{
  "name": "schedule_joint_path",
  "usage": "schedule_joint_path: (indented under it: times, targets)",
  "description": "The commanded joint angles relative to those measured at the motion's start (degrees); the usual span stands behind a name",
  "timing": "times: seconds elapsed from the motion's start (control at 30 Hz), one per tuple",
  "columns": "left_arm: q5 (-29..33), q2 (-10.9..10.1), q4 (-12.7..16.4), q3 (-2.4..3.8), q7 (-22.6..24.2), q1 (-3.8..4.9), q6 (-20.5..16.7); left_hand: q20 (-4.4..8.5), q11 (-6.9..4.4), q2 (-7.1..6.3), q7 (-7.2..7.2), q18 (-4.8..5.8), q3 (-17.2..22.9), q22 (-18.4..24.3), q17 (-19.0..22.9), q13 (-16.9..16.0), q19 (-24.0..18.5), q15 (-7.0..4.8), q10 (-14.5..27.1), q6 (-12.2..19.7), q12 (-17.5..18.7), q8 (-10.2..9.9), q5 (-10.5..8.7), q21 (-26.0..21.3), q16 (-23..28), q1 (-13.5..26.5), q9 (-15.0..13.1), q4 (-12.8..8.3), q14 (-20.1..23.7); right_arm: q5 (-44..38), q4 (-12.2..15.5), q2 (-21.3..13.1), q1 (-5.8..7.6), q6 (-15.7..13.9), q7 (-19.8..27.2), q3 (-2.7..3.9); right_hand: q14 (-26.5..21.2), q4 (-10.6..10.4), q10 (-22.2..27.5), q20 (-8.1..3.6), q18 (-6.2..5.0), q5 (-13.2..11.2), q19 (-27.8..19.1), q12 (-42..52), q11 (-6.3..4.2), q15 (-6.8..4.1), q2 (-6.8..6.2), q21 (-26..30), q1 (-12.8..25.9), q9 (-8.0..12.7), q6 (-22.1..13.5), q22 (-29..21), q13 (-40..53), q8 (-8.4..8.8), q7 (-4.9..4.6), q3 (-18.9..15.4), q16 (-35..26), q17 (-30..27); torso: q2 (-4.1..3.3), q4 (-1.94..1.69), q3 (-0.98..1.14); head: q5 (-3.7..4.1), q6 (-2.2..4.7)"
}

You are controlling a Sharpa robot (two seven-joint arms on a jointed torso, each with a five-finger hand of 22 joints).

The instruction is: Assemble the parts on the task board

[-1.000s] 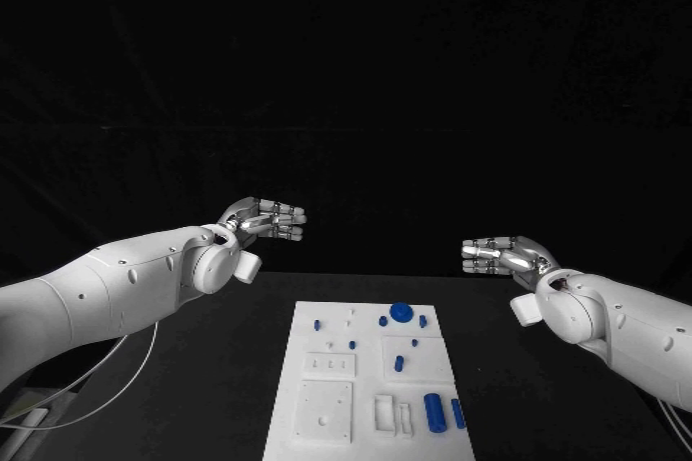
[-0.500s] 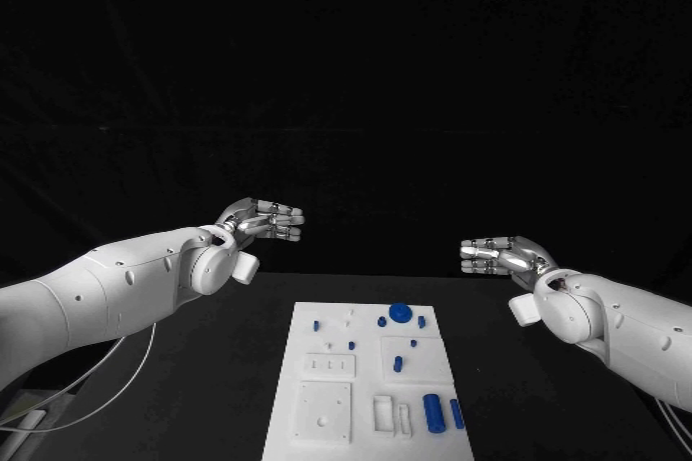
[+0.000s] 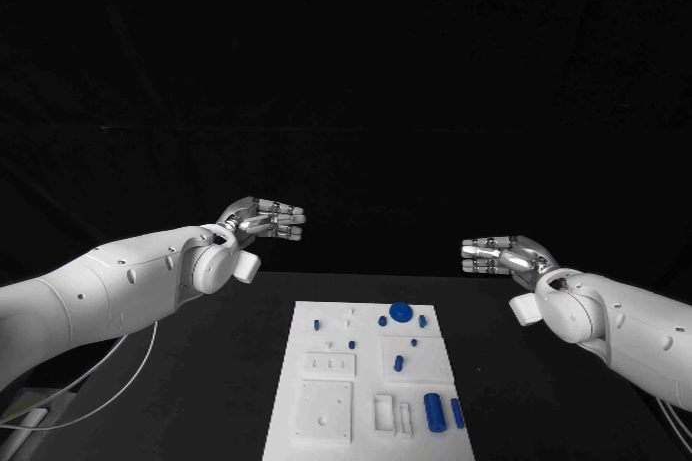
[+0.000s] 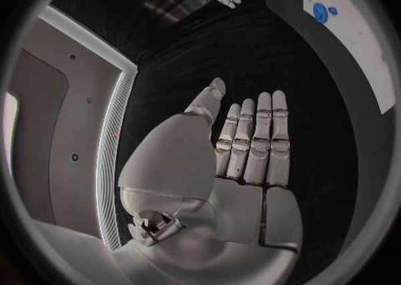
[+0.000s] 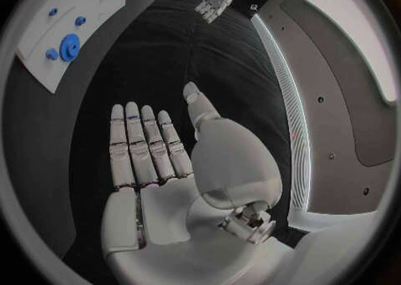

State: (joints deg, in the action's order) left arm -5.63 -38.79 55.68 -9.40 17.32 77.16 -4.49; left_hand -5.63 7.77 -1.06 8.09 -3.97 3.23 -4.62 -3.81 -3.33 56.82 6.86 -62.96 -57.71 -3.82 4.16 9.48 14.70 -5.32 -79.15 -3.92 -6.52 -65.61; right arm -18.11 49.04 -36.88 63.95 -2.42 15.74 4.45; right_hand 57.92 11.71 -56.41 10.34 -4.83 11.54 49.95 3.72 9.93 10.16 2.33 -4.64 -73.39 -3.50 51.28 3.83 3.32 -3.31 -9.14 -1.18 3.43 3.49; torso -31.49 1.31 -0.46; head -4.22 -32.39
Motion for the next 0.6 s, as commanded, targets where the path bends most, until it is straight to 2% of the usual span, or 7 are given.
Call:
schedule_joint_path:
  times: [0.03, 0.6]
  targets:
    - [0.36, 0.15, 0.01, 0.04, 0.85, 0.03, 0.33, -0.22, -0.12, 0.66, 0.17, -0.55, 0.06, 0.08, 0.06, -0.06, 0.06, -0.05, 0.43, 0.14, 0.17, -0.24, -0.23, 0.31, 0.21, -0.13, 0.02, -0.25, -0.02, 0.22, 0.04, -0.01, -0.01, 0.01, 0.66, 0.06, -0.22, 0.02, 0.06, 0.02, -0.75, 0.18, -0.17, -0.27, 0.20, -0.01, 0.46, 0.17, -0.07, 0.03, 0.12, 0.00, 0.00, -0.11, -0.14, -0.24, 0.02, -0.04, -0.02, 0.00, -0.01, -0.02, -0.13]
    - [0.36, 0.14, -0.02, 0.04, 0.84, 0.03, 0.34, -0.21, -0.11, 0.70, 0.22, -0.55, 0.08, 0.06, 0.06, -0.06, 0.05, -0.08, 0.40, 0.12, 0.17, -0.24, -0.22, 0.41, 0.21, -0.12, 0.03, -0.39, -0.09, 0.22, -0.15, 0.14, -0.01, 0.15, 0.70, 0.06, -0.22, 0.02, 0.06, 0.02, -0.75, 0.18, -0.17, -0.27, 0.20, -0.01, 0.46, 0.17, -0.07, 0.03, 0.12, 0.00, 0.00, -0.11, -0.14, -0.24, 0.02, -0.04, -0.02, -0.01, -0.03, -0.18, -0.27]
